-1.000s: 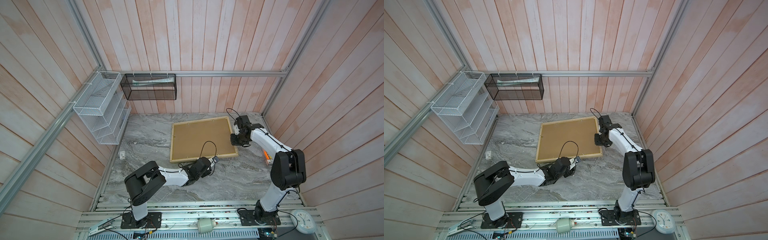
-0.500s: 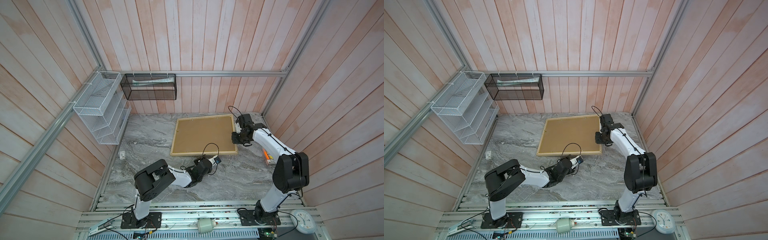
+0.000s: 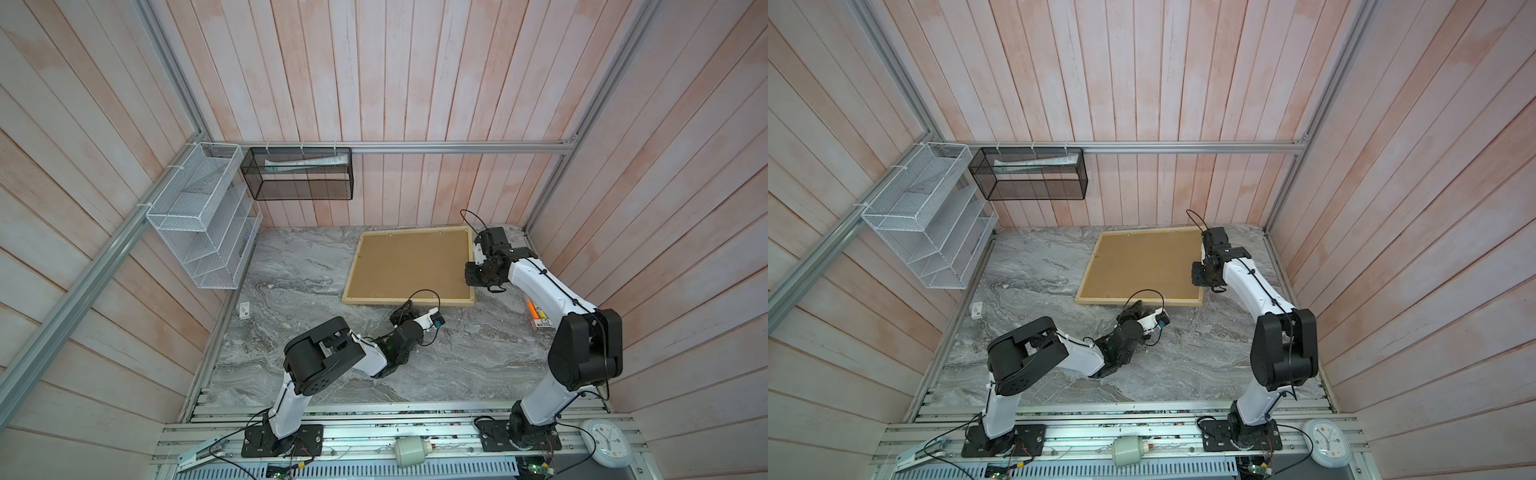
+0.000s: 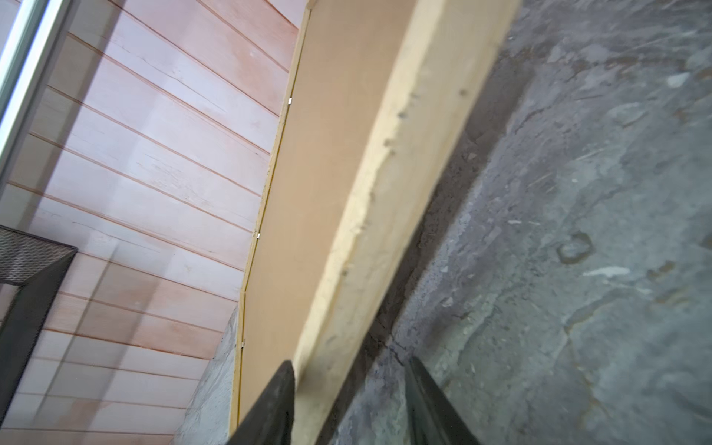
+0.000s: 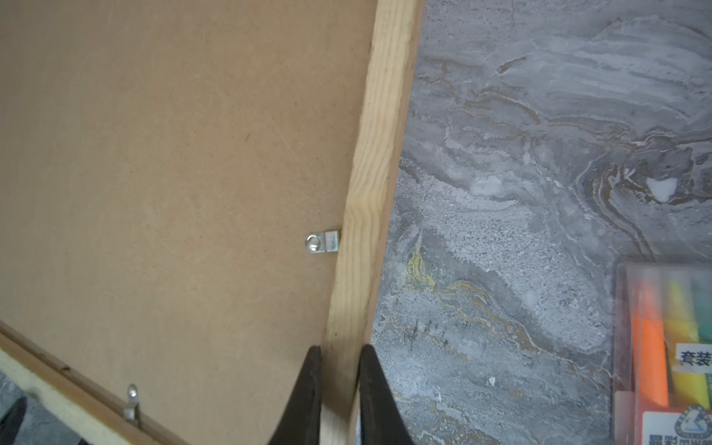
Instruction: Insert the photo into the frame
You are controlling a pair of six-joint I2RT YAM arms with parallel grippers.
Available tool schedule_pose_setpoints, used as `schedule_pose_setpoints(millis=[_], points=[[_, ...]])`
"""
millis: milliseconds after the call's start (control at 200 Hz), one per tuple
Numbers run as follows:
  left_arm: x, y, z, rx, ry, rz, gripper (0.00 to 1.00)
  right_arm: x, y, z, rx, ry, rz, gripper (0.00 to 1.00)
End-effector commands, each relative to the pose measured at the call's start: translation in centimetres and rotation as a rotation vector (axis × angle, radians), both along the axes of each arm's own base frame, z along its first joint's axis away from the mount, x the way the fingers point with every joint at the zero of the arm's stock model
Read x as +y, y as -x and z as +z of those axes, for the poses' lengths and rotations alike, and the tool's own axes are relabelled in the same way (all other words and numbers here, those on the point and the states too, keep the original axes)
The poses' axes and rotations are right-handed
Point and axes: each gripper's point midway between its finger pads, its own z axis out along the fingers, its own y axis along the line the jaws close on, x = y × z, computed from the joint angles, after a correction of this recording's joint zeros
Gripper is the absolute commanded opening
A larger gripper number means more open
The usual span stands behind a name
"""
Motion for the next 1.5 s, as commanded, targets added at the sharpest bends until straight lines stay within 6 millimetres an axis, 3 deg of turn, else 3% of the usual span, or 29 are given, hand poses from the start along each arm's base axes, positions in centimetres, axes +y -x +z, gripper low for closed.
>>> schedule_pose_setpoints(millis=[0, 410, 925, 1135, 1391, 1496], points=[[0.4, -0.7, 2.1, -0.054, 0.056, 0.029, 0.48, 1.0, 1.7, 1.1, 0.015, -0.045, 0.074, 0.00], [0.2, -1.1, 1.5, -0.068, 0.017, 0.036, 0.46, 0.9, 2.2, 1.3, 0.014, -0.052, 0.075, 0.00], [-0.1, -1.2, 0.9, -0.046, -0.021, 0.027, 0.22, 0.5, 2.2, 1.6, -0.005, -0.058, 0.070, 0.06], [-0.2, -1.2, 1.2, -0.040, -0.018, 0.024, 0.14, 0.1, 2.1, 1.9, -0.020, -0.063, 0.062, 0.17], [-0.4, -1.2, 1.5, -0.020, -0.027, 0.017, 0.06, -1.0, 2.1, 3.3, -0.080, -0.081, 0.031, 0.39], [-0.5, -1.2, 1.5, 0.000, -0.043, 0.012, 0.05, -2.0, 2.0, 4.2, -0.118, -0.086, -0.008, 0.42]])
